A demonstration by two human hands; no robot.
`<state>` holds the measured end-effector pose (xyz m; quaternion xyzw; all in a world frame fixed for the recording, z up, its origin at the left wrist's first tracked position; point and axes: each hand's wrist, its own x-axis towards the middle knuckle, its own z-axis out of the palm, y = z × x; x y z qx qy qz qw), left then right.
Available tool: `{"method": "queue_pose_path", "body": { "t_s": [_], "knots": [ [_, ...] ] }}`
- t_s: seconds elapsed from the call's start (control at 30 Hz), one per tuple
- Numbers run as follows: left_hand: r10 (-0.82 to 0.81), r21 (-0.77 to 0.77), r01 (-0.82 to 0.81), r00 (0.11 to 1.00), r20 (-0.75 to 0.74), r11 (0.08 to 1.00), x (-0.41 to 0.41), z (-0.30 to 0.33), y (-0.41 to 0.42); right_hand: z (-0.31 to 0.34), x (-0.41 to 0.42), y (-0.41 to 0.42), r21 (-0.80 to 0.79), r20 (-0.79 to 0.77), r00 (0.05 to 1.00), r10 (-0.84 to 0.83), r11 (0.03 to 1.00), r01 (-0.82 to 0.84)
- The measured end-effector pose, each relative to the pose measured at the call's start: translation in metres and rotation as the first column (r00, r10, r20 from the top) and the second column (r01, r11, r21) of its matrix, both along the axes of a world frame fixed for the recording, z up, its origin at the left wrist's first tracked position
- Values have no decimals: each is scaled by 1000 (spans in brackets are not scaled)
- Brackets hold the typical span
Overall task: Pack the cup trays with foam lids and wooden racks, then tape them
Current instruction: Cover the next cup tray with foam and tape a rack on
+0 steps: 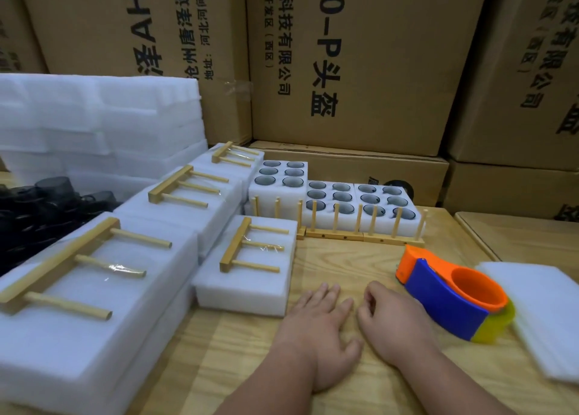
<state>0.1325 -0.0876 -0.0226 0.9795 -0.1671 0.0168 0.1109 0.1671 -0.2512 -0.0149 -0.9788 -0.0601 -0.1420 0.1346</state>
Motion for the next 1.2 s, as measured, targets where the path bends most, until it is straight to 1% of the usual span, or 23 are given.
{"method": "queue_pose_path", "body": {
  "t_s": [0.13,0.33,0.37,0.4,0.47,0.5,0.57,0.6,0.67,0.73,0.8,0.9,0.97,1.0,1.03,1.1,1.13,1.2],
  "knots": [
    [-25,-6,25,999,-30,1000,11,2,-1,-2,22,9,2,-12,1000,9,1000,-9],
    [-8,-62,4,998,-60,998,34,1,-5,-4,44,15,15,-64,998,7,1000,-6],
    [-6,-68,2,998,-65,998,38,2,-6,-4,47,14,70,-81,997,12,998,-7],
    [-8,-71,4,998,-64,997,43,2,-7,-2,50,15,173,-102,994,38,985,-20],
    [-23,-67,19,998,-56,998,51,4,-8,10,59,21,390,-114,986,121,918,-67],
    [-34,-62,31,998,-48,998,55,5,-9,20,66,26,436,-84,984,159,894,-107],
    [-47,-41,45,998,-33,998,62,7,-9,47,87,43,449,17,976,215,871,-200],
    [-48,-26,47,998,-36,999,65,7,-10,62,99,54,440,66,967,244,863,-248],
    [-51,-22,50,997,-61,999,69,5,-10,93,126,78,396,111,946,305,859,-323],
    [-52,-39,49,995,-91,998,70,3,-10,119,151,103,314,104,931,350,876,-365],
    [-66,-44,62,993,-102,997,74,2,-10,137,175,125,203,72,933,353,910,-361],
    [-73,-60,66,990,-124,996,78,2,-10,145,202,153,83,9,944,330,941,-329],
    [-76,-72,66,988,-136,995,79,4,-10,142,215,166,-62,-55,939,341,937,-344],
    [-79,-72,69,987,-139,995,78,4,-9,140,222,172,-142,-112,932,345,923,-358],
    [-80,-71,71,987,-142,995,78,6,-9,138,226,177,-189,-187,923,336,910,-370],
    [-80,-80,69,985,-150,994,78,9,-8,133,231,183,-197,-314,899,306,905,-377],
    [-82,-79,70,984,-157,994,78,11,-8,130,232,185,-199,-332,892,306,902,-383],
    [-80,-66,69,979,-185,995,78,17,-8,126,233,186,-216,-312,896,316,895,-391]
  ]
}}
